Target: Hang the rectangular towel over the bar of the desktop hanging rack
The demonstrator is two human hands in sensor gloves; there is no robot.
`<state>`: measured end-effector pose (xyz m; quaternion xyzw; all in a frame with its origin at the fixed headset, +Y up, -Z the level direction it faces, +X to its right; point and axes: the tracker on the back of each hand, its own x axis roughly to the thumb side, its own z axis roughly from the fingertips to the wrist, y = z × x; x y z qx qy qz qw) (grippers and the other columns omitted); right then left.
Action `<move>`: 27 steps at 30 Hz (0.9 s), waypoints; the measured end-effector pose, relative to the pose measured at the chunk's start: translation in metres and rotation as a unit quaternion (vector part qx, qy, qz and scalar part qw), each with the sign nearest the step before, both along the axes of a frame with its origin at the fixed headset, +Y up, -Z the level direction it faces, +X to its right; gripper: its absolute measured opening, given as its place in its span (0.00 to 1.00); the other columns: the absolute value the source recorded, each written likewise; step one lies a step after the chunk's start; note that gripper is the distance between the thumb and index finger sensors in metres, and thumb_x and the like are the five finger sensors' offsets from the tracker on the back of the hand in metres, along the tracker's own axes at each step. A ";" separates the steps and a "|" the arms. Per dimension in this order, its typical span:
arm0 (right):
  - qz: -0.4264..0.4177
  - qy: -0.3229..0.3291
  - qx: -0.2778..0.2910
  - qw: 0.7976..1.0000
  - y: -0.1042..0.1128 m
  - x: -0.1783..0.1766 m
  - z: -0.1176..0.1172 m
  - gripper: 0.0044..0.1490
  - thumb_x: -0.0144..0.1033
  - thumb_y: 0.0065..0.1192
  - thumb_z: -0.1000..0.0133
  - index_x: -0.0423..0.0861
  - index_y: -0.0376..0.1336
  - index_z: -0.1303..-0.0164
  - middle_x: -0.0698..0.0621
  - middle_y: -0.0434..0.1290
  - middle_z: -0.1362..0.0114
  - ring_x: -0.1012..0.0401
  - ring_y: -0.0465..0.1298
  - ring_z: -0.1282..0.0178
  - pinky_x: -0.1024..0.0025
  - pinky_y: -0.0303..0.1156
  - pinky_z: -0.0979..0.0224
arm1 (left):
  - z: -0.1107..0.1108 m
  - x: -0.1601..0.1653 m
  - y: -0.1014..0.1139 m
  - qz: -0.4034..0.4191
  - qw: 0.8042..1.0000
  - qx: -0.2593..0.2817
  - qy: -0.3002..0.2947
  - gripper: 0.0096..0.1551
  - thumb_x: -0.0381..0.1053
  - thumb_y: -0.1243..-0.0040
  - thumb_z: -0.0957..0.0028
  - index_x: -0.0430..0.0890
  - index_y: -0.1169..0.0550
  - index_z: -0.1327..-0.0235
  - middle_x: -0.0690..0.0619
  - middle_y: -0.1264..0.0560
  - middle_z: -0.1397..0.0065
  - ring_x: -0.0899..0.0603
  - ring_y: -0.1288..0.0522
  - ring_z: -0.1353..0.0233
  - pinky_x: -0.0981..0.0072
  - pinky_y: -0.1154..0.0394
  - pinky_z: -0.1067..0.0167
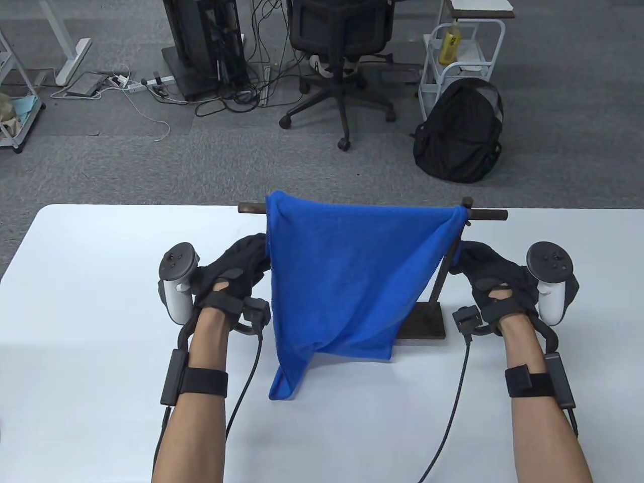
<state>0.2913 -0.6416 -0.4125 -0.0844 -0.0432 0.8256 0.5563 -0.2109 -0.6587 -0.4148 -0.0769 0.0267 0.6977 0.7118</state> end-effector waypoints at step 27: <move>0.022 0.009 -0.130 0.991 -0.077 -0.006 -0.026 0.24 0.43 0.72 0.53 0.54 0.76 0.46 0.52 0.85 0.42 0.52 0.80 0.31 0.41 0.62 0.26 | 0.014 -0.009 -0.067 -0.039 0.999 -0.029 0.015 0.18 0.63 0.35 0.49 0.62 0.14 0.50 0.59 0.13 0.37 0.42 0.15 0.31 0.36 0.35 0.28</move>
